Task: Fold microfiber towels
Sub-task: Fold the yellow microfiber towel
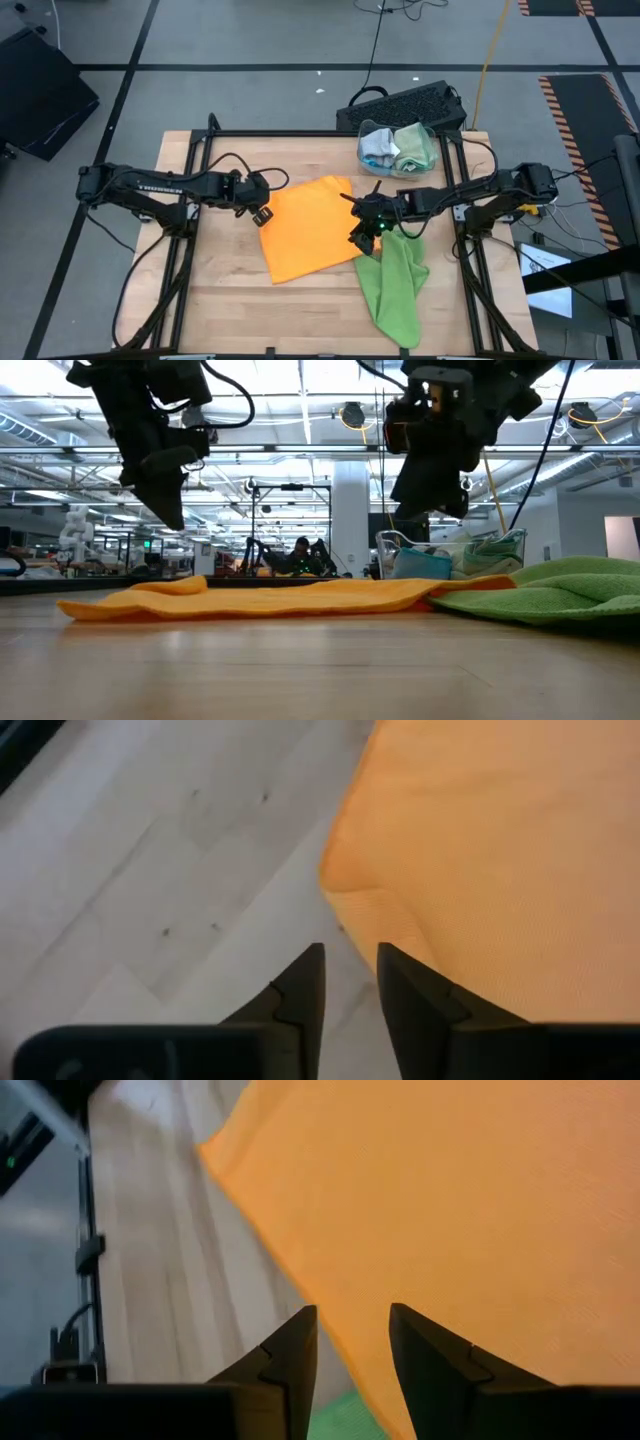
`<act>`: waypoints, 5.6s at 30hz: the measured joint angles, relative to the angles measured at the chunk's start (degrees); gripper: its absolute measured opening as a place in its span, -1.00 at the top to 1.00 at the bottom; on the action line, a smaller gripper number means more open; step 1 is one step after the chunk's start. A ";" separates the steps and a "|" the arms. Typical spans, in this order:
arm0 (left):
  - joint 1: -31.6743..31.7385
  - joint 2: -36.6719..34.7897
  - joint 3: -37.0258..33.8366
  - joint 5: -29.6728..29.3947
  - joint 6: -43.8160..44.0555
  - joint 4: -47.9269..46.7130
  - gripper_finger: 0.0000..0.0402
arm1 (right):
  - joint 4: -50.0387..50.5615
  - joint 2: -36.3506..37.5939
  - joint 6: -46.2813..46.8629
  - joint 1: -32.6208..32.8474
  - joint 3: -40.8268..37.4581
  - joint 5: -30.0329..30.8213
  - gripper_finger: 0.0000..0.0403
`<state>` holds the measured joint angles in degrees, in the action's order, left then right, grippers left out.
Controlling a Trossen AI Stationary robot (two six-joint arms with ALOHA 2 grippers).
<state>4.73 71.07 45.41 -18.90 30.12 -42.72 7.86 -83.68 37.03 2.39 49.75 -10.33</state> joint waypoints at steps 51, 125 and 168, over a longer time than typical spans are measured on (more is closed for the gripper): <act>1.18 10.63 -0.09 2.83 19.48 6.77 0.41 | 7.79 -18.51 14.44 -23.95 13.34 11.97 0.11; 0.88 10.67 -0.07 11.70 14.87 5.84 0.41 | 6.60 -24.83 24.67 -21.45 13.40 21.47 0.86; -7.28 7.05 -0.07 2.72 -2.54 14.57 0.41 | 20.11 2.39 -2.40 -22.06 13.27 17.82 1.00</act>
<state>-2.55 78.11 45.34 -16.18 27.58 -28.15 27.97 -81.29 34.63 -19.67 63.02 7.49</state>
